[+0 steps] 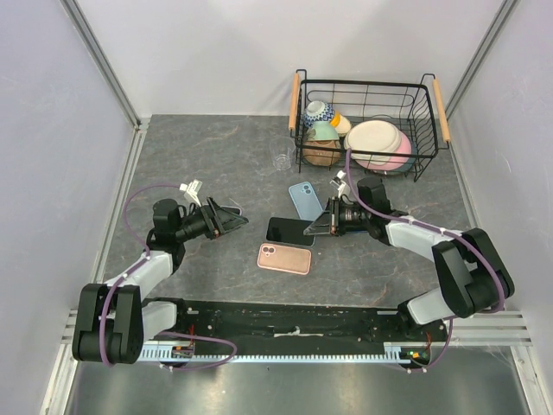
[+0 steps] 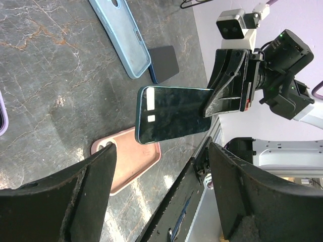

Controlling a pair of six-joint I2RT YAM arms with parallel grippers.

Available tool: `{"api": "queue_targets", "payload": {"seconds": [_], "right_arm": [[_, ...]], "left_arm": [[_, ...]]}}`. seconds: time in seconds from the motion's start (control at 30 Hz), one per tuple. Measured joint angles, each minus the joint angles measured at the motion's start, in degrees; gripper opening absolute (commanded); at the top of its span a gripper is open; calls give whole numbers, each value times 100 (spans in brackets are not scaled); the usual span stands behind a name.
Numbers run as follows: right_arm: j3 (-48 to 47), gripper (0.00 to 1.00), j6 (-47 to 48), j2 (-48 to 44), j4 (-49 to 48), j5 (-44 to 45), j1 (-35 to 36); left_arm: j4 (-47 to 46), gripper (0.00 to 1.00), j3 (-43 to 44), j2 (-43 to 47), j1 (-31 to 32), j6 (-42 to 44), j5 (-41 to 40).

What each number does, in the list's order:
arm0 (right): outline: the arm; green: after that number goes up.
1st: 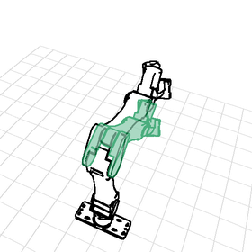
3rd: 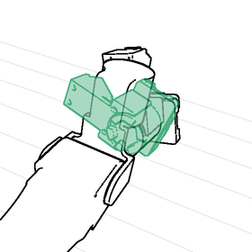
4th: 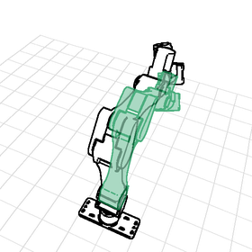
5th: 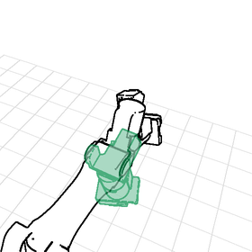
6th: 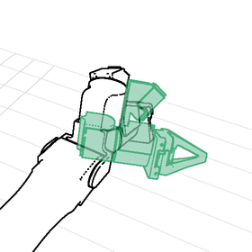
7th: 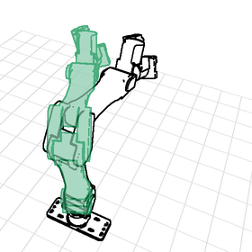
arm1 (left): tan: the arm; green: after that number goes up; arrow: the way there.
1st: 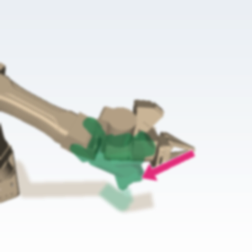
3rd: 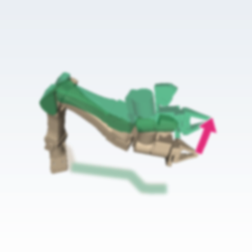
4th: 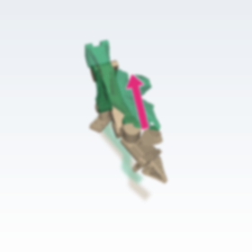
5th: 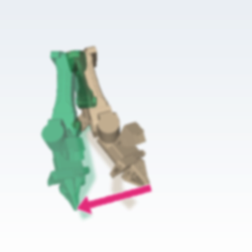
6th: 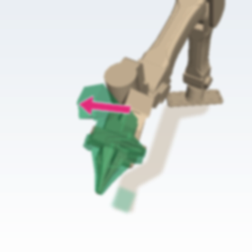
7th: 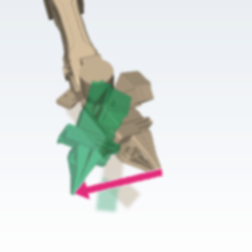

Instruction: Put the phone into the phone case

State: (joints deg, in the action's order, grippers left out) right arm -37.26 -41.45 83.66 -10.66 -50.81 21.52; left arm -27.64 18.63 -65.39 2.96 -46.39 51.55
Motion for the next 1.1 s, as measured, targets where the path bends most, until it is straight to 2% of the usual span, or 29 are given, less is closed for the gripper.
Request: {"api": "queue_targets", "payload": {"seconds": [0.47,0.83,1.1], "right_arm": [[258,0,-654,391,-822,-175,402],[975,0,-1545,634,-2039,-214,640],[1067,0,-1613,638,-2142,-210,640]], "left_arm": [[-37,79,-61,-79,0,2,-2],[-199,79,-166,-245,28,0,0],[-275,79,-195,-367,57,0,2]]}}
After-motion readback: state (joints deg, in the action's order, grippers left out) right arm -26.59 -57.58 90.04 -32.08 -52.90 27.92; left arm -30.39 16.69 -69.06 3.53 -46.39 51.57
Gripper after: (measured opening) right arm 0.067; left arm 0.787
